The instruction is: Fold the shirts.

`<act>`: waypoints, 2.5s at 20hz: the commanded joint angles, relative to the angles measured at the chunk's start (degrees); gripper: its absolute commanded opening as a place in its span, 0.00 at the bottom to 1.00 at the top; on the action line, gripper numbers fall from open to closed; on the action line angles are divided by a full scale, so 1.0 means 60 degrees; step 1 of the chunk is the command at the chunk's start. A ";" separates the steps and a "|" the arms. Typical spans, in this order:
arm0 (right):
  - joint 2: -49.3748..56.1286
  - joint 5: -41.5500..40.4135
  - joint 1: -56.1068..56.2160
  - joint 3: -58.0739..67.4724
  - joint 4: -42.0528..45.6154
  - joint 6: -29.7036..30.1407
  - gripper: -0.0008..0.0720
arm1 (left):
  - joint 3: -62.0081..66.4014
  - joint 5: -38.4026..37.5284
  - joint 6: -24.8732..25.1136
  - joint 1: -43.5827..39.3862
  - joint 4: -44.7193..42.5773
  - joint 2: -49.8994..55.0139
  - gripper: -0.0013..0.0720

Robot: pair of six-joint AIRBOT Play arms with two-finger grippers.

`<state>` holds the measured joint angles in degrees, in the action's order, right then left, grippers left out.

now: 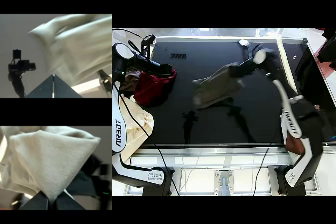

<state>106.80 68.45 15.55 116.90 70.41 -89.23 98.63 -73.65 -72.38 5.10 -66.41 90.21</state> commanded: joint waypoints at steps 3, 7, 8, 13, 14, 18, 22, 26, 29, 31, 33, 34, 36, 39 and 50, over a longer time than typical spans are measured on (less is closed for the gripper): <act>-0.2401 0.2648 -0.2208 -0.0069 0.2994 -0.0113 0.03 | 0.0004 0.0000 -0.0004 0.0004 0.0004 -0.0004 0.03; -0.3606 0.4222 -0.3949 -0.0554 0.4018 -0.0102 0.03 | 0.0004 0.0004 -0.0033 0.0000 0.0004 -0.0004 0.03; -0.3821 0.4594 -0.4386 -0.0721 0.4146 -0.0091 0.03 | 0.0004 0.0004 -0.0036 0.0000 0.0004 -0.0004 0.03; -0.5584 0.5180 -0.6237 -0.3355 0.4269 0.0036 0.03 | 0.0004 0.0000 -0.0040 0.0000 0.0007 -0.0004 0.03; -0.6113 0.5071 -0.6510 -0.4339 0.4273 0.0062 0.03 | 0.0004 0.0000 -0.0040 0.0000 0.0004 -0.0004 0.03; -0.9009 0.3741 -0.7435 -0.9460 0.4226 0.0058 0.03 | 0.0004 0.0004 -0.0146 0.0000 0.0007 -0.0004 0.03; -1.1333 0.2973 -0.7675 -1.3551 0.4226 0.0051 0.03 | 0.0004 0.0004 -0.0146 0.0000 0.0117 -0.0004 0.03; -1.1799 0.2051 -0.7675 -1.5558 0.4317 -0.0372 0.04 | 0.0004 0.0000 -0.0146 -0.0022 0.0149 -0.0004 0.04; -1.1883 0.1741 -0.7672 -1.5078 0.4302 -0.0984 0.62 | 0.0004 -0.0007 -0.0146 -0.0022 0.0153 -0.0004 0.04; -1.2123 0.1931 -0.7661 -1.3766 0.3665 -0.0980 0.62 | 0.0004 -0.0033 -0.0149 -0.0022 0.0193 -0.0004 0.05; -1.2582 0.1763 -0.7661 -1.2043 0.2597 -0.0962 0.62 | 0.0004 -0.0036 -0.0248 -0.0022 0.0590 -0.0004 0.05; -1.2830 0.1370 -0.7661 -1.1253 0.1778 -0.0936 0.62 | 0.0004 -0.0025 -0.0328 -0.0022 0.0933 -0.0004 0.05; -1.3293 -0.0087 -0.7515 -1.0200 -0.0907 -0.0350 0.62 | 0.0004 -0.0025 -0.0324 -0.0022 0.2076 -0.0004 0.05; -1.3413 -0.1596 -0.6677 -1.0010 -0.4452 0.2710 0.62 | 0.0004 -0.0080 -0.0299 -0.0153 0.3905 -0.0011 0.11; -0.8528 -0.1526 -0.2433 -1.0397 -0.4197 0.3311 0.62 | 0.0004 -0.1902 -0.0535 -0.2284 0.4342 -0.0433 0.23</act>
<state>48.27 59.24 -4.86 54.57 46.11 -70.65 98.63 -82.76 -74.43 -5.80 -40.99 88.25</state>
